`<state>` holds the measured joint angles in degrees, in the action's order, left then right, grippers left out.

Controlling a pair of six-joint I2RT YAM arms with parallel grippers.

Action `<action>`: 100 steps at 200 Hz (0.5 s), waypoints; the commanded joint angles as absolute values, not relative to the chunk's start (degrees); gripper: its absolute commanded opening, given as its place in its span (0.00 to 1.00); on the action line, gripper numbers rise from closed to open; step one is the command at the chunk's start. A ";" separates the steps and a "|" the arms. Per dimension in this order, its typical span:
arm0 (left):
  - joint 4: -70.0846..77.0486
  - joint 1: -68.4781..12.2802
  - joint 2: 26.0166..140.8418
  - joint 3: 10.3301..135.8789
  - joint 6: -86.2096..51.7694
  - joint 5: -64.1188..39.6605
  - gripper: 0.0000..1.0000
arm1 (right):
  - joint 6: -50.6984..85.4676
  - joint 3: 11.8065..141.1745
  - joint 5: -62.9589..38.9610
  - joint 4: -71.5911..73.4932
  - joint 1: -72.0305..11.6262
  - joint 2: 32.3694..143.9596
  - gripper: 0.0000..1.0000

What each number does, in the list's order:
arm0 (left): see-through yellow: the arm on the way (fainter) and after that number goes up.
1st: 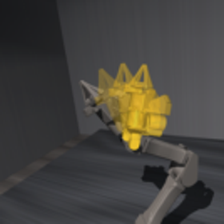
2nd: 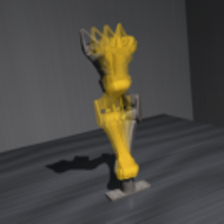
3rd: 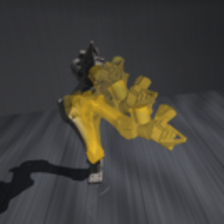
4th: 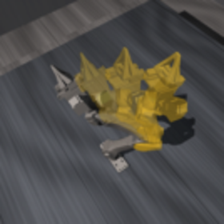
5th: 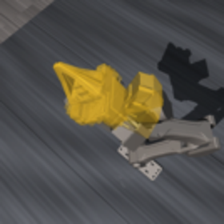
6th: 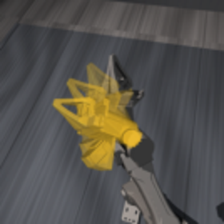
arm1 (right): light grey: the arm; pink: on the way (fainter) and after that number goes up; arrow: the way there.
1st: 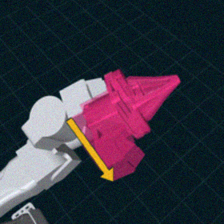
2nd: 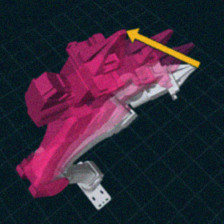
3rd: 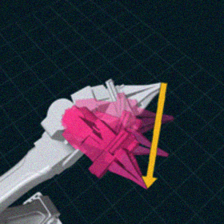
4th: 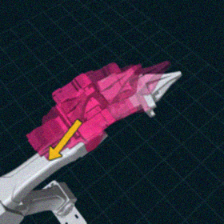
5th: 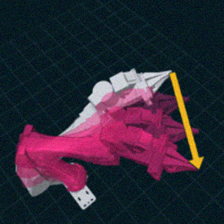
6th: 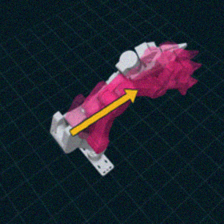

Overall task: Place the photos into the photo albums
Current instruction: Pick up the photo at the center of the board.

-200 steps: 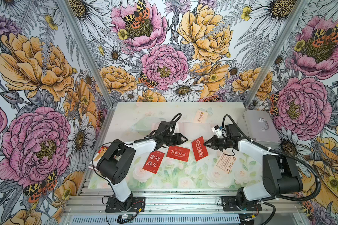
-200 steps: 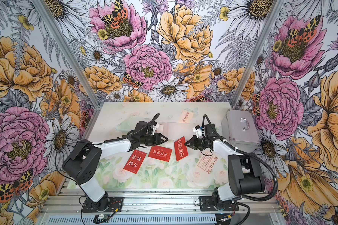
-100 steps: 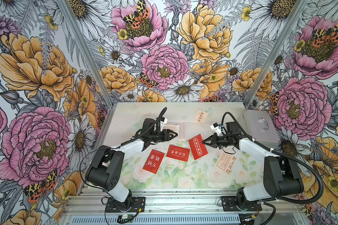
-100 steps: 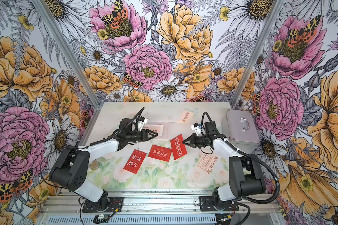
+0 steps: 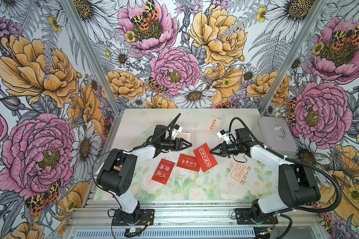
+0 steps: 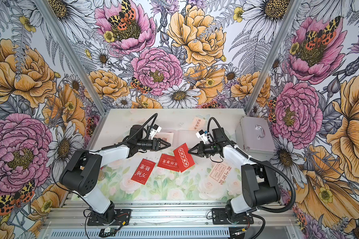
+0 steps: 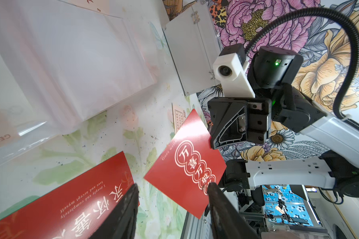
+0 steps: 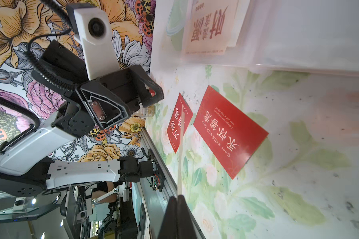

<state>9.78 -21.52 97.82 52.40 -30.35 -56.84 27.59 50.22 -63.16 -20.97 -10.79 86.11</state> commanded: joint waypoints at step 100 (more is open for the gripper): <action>10.20 -24.43 102.21 57.73 -28.74 -60.65 0.54 | 25.66 53.73 -65.66 -20.49 -15.29 87.79 0.00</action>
